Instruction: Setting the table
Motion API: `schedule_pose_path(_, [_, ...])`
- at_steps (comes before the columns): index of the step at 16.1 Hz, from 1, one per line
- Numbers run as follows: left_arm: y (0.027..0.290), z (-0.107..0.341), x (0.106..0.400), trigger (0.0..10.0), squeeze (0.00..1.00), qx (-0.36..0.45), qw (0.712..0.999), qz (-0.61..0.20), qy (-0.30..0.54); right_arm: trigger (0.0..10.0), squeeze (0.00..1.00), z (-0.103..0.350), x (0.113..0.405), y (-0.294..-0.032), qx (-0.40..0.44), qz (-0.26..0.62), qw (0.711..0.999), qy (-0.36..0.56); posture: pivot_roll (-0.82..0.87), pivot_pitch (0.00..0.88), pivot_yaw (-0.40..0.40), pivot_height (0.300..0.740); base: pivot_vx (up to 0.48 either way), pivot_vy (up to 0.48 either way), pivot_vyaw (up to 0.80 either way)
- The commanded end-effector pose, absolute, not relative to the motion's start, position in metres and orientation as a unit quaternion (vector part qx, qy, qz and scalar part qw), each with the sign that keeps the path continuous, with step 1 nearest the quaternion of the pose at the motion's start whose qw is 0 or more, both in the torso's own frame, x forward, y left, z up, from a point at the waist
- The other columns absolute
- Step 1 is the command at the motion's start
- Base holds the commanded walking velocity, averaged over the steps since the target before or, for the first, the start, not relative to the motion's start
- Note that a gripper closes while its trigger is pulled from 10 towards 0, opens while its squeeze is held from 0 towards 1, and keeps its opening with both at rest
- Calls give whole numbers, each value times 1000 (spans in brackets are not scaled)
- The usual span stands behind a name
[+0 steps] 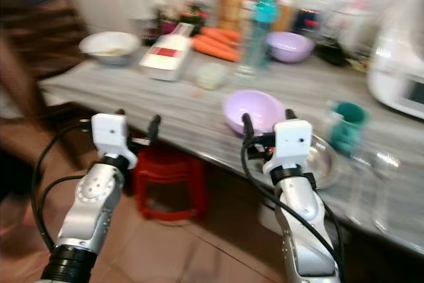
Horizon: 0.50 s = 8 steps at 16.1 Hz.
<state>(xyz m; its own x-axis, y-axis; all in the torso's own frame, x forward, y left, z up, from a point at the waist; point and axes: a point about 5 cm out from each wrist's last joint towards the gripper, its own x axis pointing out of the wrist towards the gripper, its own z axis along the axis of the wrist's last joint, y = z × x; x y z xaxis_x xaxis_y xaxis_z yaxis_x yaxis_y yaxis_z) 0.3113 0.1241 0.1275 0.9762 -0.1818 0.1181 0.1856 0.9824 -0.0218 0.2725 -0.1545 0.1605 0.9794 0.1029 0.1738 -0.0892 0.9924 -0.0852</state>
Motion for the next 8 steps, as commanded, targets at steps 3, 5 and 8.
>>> schedule_pose_path(3, [118, 129, 310, 10000, 0, -23, 992, -106, -59, 10000, 0, 168, 270, -154, -42, 54, 992, -106, -88, 0, -26, 740, 0, 0, 800])
schedule_pose_path(5, [117, 130, 310, 10000, 0, -23, 992, -108, -59, 10000, 0, 167, 269, -154, -40, 56, 992, -105, -88, 0, -26, 740, 0, 0, 800])
schedule_pose_path(8, [118, 130, 310, 10000, 0, -20, 993, -103, -58, 10000, 0, 166, 269, -151, -37, 65, 992, -103, -88, 0, -23, 740, 0, 0, 800])
